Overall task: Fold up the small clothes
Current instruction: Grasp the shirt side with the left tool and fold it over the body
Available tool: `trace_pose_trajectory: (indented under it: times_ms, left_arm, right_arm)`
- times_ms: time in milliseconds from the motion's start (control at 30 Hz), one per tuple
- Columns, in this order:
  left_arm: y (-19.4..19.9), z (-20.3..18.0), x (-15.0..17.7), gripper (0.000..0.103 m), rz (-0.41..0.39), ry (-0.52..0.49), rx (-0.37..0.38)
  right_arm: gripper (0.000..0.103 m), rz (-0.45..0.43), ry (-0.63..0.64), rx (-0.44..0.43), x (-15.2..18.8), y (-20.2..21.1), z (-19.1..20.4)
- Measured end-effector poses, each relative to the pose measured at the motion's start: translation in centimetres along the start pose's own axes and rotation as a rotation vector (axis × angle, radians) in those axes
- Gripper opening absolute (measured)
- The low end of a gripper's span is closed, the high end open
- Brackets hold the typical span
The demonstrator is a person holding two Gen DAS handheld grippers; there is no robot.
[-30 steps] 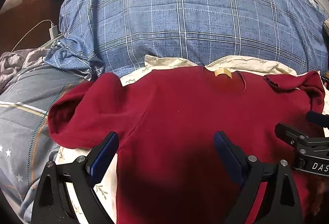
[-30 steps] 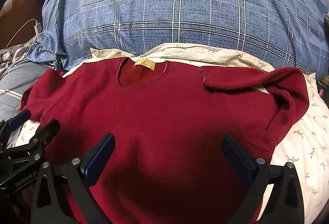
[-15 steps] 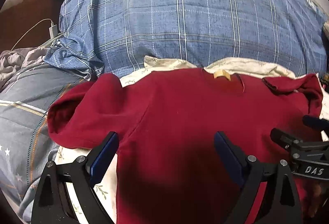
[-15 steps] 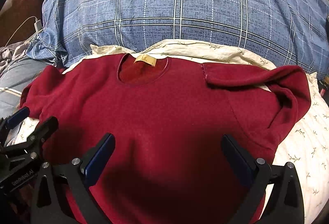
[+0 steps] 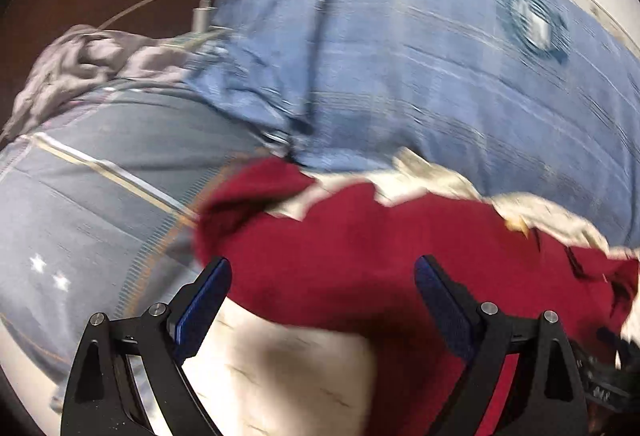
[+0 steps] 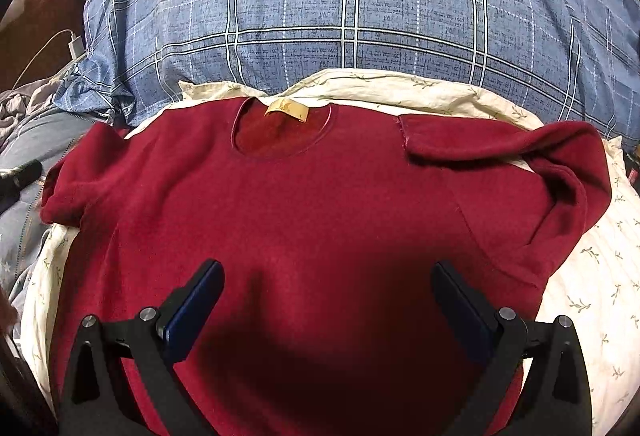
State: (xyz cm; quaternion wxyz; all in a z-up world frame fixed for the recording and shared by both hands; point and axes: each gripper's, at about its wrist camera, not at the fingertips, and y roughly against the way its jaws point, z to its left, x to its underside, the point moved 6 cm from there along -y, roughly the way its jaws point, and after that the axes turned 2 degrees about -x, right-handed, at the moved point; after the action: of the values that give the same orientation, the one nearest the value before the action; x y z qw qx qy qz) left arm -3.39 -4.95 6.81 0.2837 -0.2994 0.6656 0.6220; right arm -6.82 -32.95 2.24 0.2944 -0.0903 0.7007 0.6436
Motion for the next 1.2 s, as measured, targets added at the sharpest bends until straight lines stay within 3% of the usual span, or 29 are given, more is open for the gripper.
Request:
trace_pose_trajectory:
  times_ms: [133, 300, 400, 567, 733, 767, 833, 900, 933, 1000, 1067, 1200]
  left_arm:
    - [-1.9, 2.4, -2.4, 0.093, 0.016, -0.03, -0.115]
    - [-8.4, 2.6, -3.7, 0.089, 0.121, -0.218, -0.229]
    - [-11.7, 2.3, -4.0, 0.079, 0.157, -0.283, -0.233]
    - [-14.3, 0.7, -4.0, 0.077, 0.167, -0.378, -0.161]
    - [-17.8, 1.6, -4.5, 0.077, 0.201, -0.409, -0.223]
    - [-18.4, 1.8, -4.6, 0.073, 0.212, -0.404, -0.227]
    - [-20.0, 2.2, -4.4, 0.039, 0.248, -0.409, -0.244]
    - [-20.6, 2.4, -4.6, 0.026, 0.243, -0.419, -0.255]
    - [-20.6, 2.5, -4.7, 0.018, 0.25, -0.408, -0.233]
    - [-19.8, 2.6, -5.1, 0.013, 0.262, -0.344, -0.156]
    - [-17.8, 2.4, -6.2, 0.012, 0.237, -0.28, -0.068]
    - [-12.5, 0.4, -8.9, 0.012, 0.156, -0.245, 0.075]
  right_arm:
    - [0.103, 0.02, -0.017, -0.01, 0.2, -0.4, -0.3]
    - [0.103, 0.029, -0.007, -0.008, 0.4, -0.7, -0.1]
    - [0.103, 0.043, 0.006, -0.002, 0.5, -1.1, 0.1]
    - [0.103, 0.054, 0.039, 0.017, 0.7, -1.7, 0.5]
    - [0.103, 0.056, 0.038, 0.008, 0.7, -1.8, 0.5]
    - [0.103, 0.056, 0.038, 0.008, 0.7, -1.8, 0.5]
    - [0.103, 0.056, 0.039, 0.005, 0.7, -1.8, 0.5]
    - [0.103, 0.054, 0.039, -0.001, 0.7, -1.9, 0.5]
    - [0.103, 0.054, 0.039, -0.01, 0.7, -1.9, 0.5]
    - [0.103, 0.05, 0.031, -0.025, 0.7, -1.9, 0.4]
    - [0.103, 0.043, 0.021, -0.037, 0.7, -1.7, 0.3]
    - [0.099, 0.019, -0.013, -0.073, 0.0, -0.8, -0.2]
